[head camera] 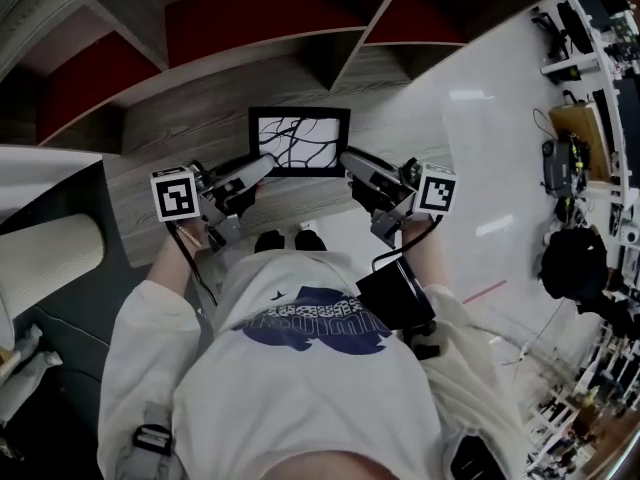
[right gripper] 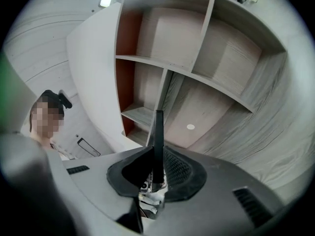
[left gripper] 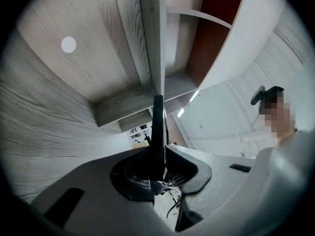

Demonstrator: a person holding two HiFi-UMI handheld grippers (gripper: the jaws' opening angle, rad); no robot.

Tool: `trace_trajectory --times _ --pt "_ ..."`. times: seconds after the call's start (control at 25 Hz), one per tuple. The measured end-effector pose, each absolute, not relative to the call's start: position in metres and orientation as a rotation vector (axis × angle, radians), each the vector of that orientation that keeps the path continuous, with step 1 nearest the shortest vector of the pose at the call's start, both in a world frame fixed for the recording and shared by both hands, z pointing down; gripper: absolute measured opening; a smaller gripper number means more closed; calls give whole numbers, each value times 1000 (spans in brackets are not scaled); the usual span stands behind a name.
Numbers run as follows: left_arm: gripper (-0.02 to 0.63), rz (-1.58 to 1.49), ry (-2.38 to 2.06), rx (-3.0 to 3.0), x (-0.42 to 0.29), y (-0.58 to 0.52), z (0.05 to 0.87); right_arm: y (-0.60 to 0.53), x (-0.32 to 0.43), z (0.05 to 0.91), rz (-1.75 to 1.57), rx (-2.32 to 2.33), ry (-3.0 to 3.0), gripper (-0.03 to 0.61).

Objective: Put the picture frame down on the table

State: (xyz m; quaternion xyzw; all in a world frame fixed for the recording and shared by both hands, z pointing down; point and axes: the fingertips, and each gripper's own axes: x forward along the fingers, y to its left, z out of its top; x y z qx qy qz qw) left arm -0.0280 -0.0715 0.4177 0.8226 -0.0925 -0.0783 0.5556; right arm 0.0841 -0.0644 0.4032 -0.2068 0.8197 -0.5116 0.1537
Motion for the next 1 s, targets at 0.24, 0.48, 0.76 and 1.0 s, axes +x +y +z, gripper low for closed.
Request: trace_trajectory --times 0.24,0.48,0.76,1.0 --pt "85 -91 -366 1911 -31 -81 454 -73 84 434 -1583 -651 2270 60" --pt "101 -42 -502 1792 -35 -89 509 -84 76 490 -1713 -729 2222 61" --pt "114 43 -576 1738 -40 -84 557 -81 72 541 -1859 -847 2207 65" --pt "120 129 -617 1705 -42 -78 592 -75 71 581 -1978 -991 2212 72"
